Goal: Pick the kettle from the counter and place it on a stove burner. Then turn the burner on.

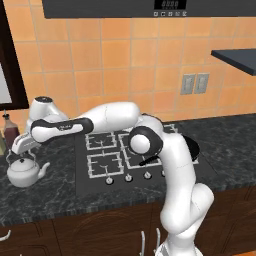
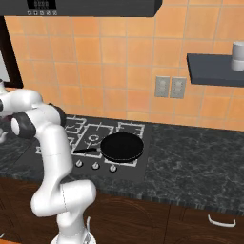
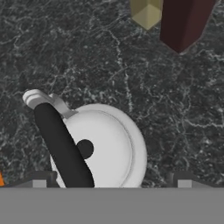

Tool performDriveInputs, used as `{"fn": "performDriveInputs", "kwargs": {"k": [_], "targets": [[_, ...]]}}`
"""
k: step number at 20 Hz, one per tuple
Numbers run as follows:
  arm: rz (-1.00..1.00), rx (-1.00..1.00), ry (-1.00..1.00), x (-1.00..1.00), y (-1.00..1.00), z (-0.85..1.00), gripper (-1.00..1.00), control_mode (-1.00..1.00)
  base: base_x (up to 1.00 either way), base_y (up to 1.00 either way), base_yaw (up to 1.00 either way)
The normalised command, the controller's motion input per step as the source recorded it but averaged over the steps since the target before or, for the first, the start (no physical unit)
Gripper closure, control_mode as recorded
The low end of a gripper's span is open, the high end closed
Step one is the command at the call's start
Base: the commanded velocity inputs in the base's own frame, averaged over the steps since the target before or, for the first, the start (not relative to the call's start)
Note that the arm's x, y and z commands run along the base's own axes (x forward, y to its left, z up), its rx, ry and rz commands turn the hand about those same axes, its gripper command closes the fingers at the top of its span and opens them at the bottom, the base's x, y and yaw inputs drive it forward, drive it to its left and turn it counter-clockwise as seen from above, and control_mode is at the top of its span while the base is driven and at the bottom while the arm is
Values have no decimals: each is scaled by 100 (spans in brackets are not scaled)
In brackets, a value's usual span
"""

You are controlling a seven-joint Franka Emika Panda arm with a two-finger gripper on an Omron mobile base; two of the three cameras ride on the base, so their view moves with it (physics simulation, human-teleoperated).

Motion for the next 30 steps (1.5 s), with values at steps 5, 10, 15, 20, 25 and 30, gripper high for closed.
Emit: {"fn": "performDriveInputs", "kwargs": {"k": [5,10,15,20,25,30], "targets": [[4,0,0,-10,8,0,-100,-100,0,0,0],[1,0,0,0,0,0,-100,-100,0,0,0],[0,0,0,0,0,0,100,-100,0,0,0],[0,0,0,-3,0,0,100,-100,0,0,0],[-1,0,-6,-31,-14,20,100,-100,0,0,0],[-8,0,-3,-60,-54,52,100,-100,0,0,0]]}}
